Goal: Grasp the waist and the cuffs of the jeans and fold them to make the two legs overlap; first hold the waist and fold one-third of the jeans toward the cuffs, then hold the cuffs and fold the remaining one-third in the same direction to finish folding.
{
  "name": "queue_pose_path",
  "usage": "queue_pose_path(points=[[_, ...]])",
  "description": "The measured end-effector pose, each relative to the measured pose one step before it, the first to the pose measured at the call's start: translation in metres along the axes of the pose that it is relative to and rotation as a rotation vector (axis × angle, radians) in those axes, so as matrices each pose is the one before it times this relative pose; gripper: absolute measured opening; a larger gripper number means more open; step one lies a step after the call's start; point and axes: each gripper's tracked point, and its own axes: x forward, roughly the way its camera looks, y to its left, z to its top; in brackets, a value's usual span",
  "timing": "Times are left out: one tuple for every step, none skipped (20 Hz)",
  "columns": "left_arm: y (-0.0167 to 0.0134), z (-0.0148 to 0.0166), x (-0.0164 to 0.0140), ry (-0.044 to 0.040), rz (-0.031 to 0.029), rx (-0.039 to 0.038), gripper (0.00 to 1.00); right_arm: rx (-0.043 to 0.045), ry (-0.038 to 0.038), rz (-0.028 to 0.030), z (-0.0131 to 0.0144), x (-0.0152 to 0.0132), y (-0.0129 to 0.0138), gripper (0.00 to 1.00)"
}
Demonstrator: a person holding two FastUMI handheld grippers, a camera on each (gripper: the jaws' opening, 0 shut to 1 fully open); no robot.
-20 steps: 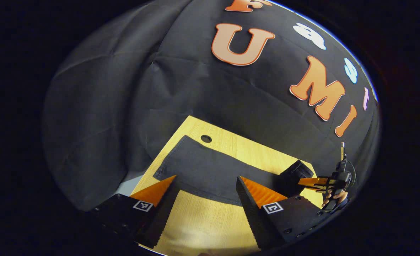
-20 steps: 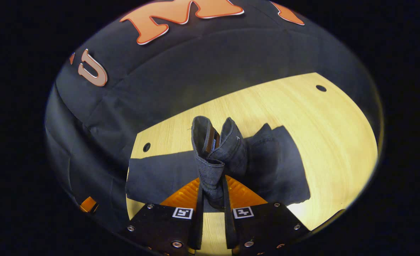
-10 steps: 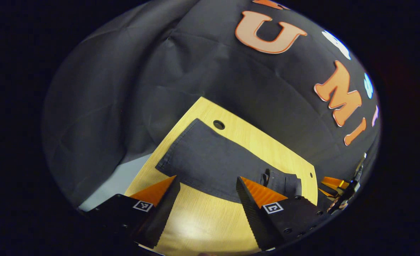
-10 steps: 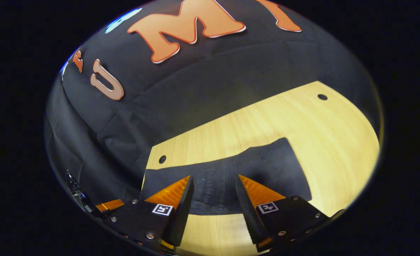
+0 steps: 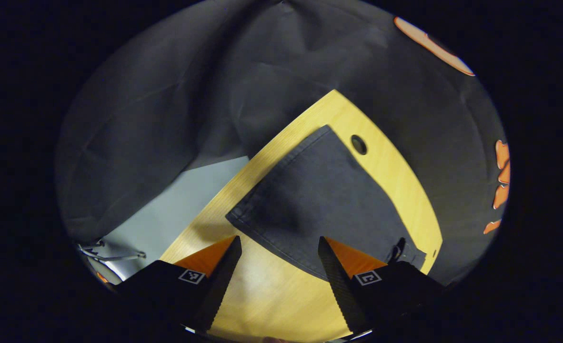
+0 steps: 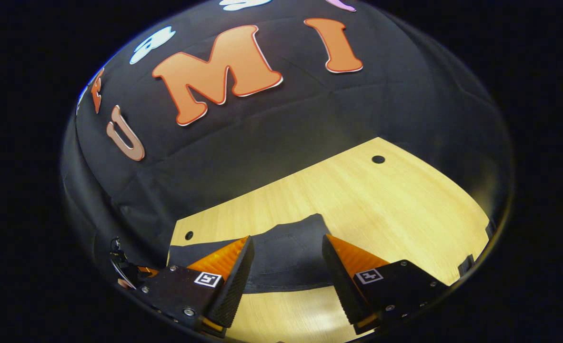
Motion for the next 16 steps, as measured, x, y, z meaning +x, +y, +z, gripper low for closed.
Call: queue_pose_path(points=[[0.00115, -0.00166, 0.00809, 0.02206, 0.02564, -0.00821, 0.98, -0.00362, 0.00276, -0.0138, -0.00201, -0.00218, -0.00829, 0.87], [0.00552, -0.00307, 0.0053, 0.03153, 0.04049, -0.0109, 0.98, -0.0035, 0.00411, -0.01395, -0.00237, -0.00295, -0.0075, 0.87], [0.00002, 0.00004, 0.00594, 0.01205, 0.02327, -0.02381, 0.98, -0.00363, 0.00684, -0.00809, -0.00242, -0.00031, -0.00412, 0.87], [0.00166, 0.0012, 0.00434, 0.00736, 0.02857, -0.01933, 0.98, 0.0007, 0.0011, -0.00647, -0.00185, -0.00134, -0.00468, 0.87], [0.00292, 0.00276, 0.00558, 0.0026, 0.02734, -0.01075, 0.99, 0.00856, 0.00178, -0.00073, 0.00046, -0.00001, -0.00361, 0.87], [0.00047, 0.00916, 0.01026, -0.01217, 0.01687, -0.01437, 0.98, 0.01207, 0.00463, -0.00422, -0.0023, 0.00019, -0.00258, 0.87], [-0.00227, 0.00902, 0.00496, -0.01291, 0.01896, -0.0021, 0.97, 0.01227, 0.00287, 0.0018, -0.00013, 0.00145, -0.00215, 0.87], [0.00497, 0.00186, 0.00128, 0.00515, 0.04614, -0.00176, 0.98, 0.00855, 0.00503, -0.00319, -0.00183, 0.00114, -0.00208, 0.87], [-0.00071, -0.00102, -0.00556, -0.00128, 0.03917, 0.00152, 0.98, 0.00205, 0.00721, -0.00208, -0.00259, 0.00144, -0.00275, 0.87], [0.00057, -0.00294, 0.00295, 0.00205, 0.02841, 0.0085, 0.96, 0.00162, 0.00668, -0.00279, -0.00249, 0.00135, -0.00118, 0.87], [-0.00414, 0.0042, -0.00222, -0.03287, 0.00552, 0.00166, 0.97, 0.00111, 0.00712, 0.00593, -0.00081, 0.0013, 0.00088, 0.87], [-0.00674, -0.00014, 0.0034, -0.00639, 0.00026, 0.00287, 0.98, -0.00072, 0.0086, 0.00962, -0.00185, 0.00125, 0.00153, 0.87], [-0.00133, 0.00024, 0.00045, -0.01212, -0.00236, 0.01029, 0.96, -0.00362, 0.00445, 0.00673, -0.00017, 0.00111, 0.00035, 0.87], [-0.00487, 0.00493, 0.00506, -0.03564, -0.02198, 0.02217, 0.95, -0.0031, 0.00299, 0.01113, 0.00137, 0.00147, 0.00291, 0.87], [-0.00775, 0.00385, 0.0002, -0.04293, -0.03432, 0.04652, 0.78, -0.00007, 0.00267, 0.00561, 0.0004, 0.00087, 0.00077, 0.87], [-0.01297, 0.0009, -0.00403, -0.02741, -0.03954, 0.04186, 0.61, 0.00158, 0.00535, 0.0112, 0.00051, -0.00032, 0.00152, 0.87]])
